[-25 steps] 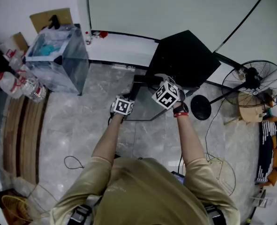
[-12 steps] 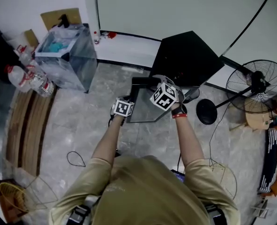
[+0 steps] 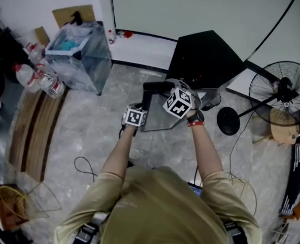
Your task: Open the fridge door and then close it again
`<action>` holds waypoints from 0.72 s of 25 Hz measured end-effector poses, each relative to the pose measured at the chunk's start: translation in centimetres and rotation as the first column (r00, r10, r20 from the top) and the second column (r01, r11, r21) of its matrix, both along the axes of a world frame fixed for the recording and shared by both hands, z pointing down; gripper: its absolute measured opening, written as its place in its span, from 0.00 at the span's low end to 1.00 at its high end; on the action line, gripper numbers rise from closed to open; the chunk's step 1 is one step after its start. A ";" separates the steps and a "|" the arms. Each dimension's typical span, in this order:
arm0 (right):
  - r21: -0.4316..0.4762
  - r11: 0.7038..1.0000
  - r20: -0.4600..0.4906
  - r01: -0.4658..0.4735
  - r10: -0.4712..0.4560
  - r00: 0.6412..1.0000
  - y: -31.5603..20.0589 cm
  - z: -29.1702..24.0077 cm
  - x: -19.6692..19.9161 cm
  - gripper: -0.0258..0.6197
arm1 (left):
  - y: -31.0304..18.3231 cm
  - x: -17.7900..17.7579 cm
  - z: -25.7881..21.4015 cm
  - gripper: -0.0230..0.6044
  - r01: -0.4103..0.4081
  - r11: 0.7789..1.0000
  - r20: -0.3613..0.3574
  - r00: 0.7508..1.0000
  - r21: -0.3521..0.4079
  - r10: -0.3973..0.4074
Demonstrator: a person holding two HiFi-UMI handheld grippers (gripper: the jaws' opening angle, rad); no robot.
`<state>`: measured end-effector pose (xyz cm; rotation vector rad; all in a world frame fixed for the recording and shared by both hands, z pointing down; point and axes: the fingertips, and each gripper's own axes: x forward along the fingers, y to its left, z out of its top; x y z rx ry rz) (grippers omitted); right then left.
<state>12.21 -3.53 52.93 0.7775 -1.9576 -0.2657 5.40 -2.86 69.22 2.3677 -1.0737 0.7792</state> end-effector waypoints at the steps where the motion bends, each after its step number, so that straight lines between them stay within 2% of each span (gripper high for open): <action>1: 0.000 1.000 -0.001 0.006 -0.006 1.000 0.3 0.0 0.0 0.43 | 0.3 0.0 -0.1 0.20 0.009 1.000 -0.002 1.000 0.005 -0.009; 18: 0.001 0.994 -0.019 0.112 -0.112 0.994 5.0 0.1 -0.1 0.44 | 6.2 0.4 -0.1 0.20 0.101 0.995 -0.037 0.994 -0.005 -0.101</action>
